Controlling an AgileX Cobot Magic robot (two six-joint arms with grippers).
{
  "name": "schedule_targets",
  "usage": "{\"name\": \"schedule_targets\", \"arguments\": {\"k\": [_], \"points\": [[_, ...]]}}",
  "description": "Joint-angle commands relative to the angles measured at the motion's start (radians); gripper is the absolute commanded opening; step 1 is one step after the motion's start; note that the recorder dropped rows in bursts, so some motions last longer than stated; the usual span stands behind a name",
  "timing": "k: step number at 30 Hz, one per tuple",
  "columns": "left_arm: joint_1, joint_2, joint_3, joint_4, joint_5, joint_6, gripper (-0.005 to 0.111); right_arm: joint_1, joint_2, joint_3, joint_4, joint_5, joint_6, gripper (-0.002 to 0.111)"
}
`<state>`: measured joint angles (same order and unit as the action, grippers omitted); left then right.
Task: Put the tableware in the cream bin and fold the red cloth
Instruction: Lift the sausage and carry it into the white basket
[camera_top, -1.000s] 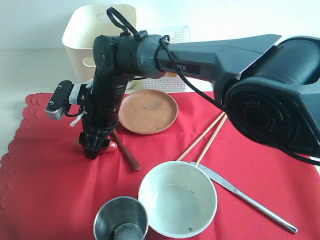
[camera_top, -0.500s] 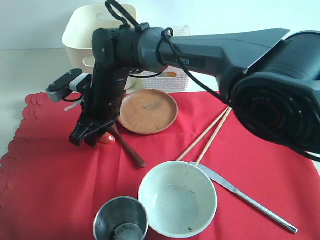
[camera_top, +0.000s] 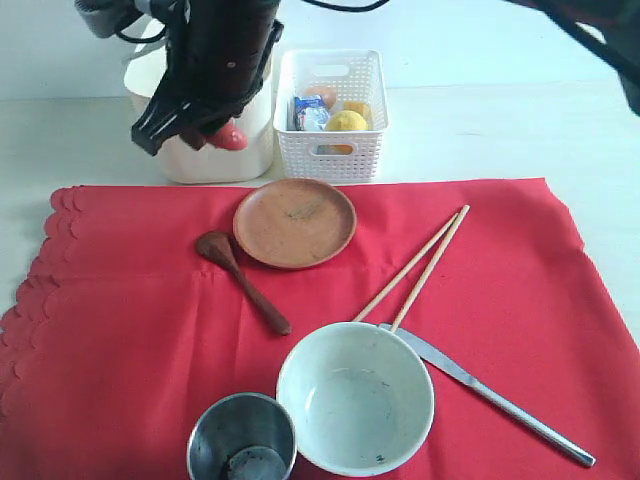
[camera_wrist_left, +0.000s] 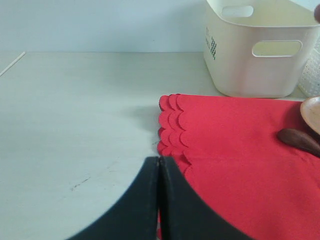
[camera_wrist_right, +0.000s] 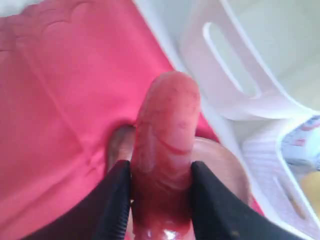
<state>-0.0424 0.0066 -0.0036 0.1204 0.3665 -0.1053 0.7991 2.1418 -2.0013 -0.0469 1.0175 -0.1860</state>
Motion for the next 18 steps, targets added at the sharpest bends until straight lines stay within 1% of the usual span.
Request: {"name": "schedule_targets", "arguments": {"k": [1,7,11,18], "points": [[0.003,-0.007,0.004,0.000,-0.003,-0.003,0.000,-0.057,-0.027,-0.007,-0.177,-0.038,0.198,0.000],[0.003,-0.007,0.004,0.000,-0.003,-0.003,0.000,-0.200,-0.027,-0.007,-0.193,-0.110,0.310,0.000],[0.003,-0.007,0.004,0.000,-0.003,-0.003,0.000,-0.266,-0.013,-0.007,-0.177,-0.182,0.346,0.000],[0.003,-0.007,0.004,0.000,-0.003,-0.003,0.000,-0.366,0.062,-0.007,-0.078,-0.351,0.346,0.000]]}}
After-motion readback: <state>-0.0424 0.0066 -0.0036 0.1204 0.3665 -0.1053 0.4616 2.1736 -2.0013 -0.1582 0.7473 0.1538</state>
